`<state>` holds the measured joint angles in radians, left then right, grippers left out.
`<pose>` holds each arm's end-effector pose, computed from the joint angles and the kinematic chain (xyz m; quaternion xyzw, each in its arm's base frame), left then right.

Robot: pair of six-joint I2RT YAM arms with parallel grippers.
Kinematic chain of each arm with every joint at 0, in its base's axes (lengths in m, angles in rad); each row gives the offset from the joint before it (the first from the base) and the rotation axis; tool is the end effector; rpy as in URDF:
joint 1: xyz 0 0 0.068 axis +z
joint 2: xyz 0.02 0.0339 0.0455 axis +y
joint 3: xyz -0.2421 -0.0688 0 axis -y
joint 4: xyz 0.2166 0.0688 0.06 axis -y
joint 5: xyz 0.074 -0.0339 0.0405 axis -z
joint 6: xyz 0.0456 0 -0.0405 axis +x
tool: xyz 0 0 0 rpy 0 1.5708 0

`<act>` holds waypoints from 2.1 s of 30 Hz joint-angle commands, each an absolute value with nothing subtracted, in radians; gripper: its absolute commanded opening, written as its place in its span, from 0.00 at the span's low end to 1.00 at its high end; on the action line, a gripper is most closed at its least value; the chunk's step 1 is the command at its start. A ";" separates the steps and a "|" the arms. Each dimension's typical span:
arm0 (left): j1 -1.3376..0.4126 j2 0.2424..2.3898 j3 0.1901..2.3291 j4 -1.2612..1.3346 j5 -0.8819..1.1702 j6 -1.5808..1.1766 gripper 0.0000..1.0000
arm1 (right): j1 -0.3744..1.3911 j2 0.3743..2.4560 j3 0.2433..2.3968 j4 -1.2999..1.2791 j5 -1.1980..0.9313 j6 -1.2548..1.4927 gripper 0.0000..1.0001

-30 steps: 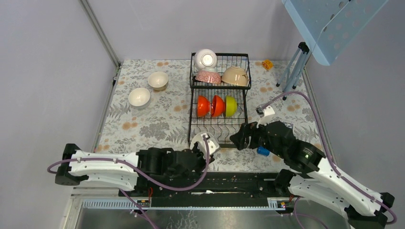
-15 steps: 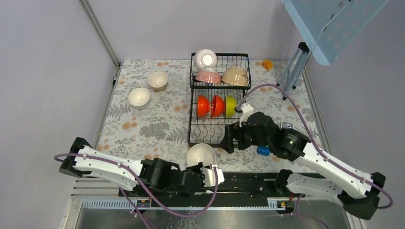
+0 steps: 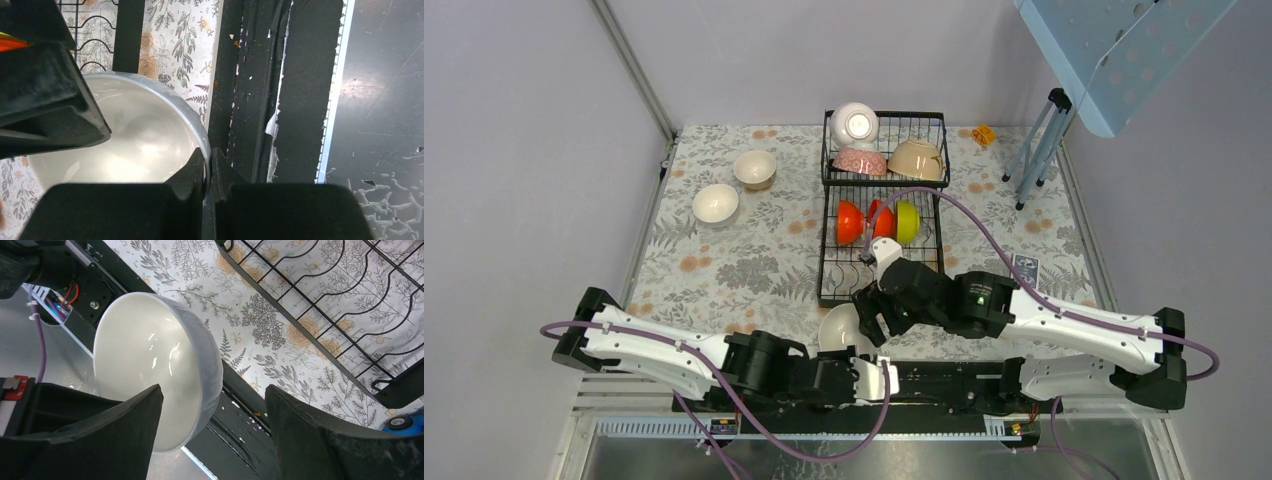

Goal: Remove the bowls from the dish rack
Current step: Place the bowl with the bowl.

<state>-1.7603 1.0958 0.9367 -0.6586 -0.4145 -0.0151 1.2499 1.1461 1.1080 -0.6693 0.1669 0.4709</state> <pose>-0.0219 -0.2115 0.2693 0.6485 0.6430 -0.1583 0.3755 0.0795 0.2153 0.3085 -0.3114 0.8505 0.2667 0.3293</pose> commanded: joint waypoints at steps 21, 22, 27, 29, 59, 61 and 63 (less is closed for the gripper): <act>-1.766 1.059 0.935 -0.549 -0.421 0.002 0.00 | 1.308 1.219 1.073 -0.653 0.258 0.508 0.51; -1.766 1.055 0.928 -0.542 -0.423 0.002 0.00 | 1.308 1.217 1.071 -0.650 0.258 0.508 0.49; -1.766 1.036 0.896 -0.514 -0.422 -0.024 0.00 | 1.312 1.230 1.075 -0.647 0.257 0.506 0.41; -1.766 1.030 0.890 -0.511 -0.427 -0.025 0.00 | 1.313 1.238 1.079 -0.647 0.256 0.504 0.36; -1.762 0.730 0.858 -0.451 -1.145 -0.831 0.99 | 1.313 1.032 0.933 -0.548 0.650 0.729 0.00; -1.763 0.754 0.850 -0.499 -1.178 -1.042 0.99 | 1.313 1.041 0.931 -0.539 0.686 0.757 0.00; -1.763 0.785 0.823 -0.515 -1.192 -1.214 0.99 | 1.312 1.053 0.930 -0.524 0.704 0.777 0.00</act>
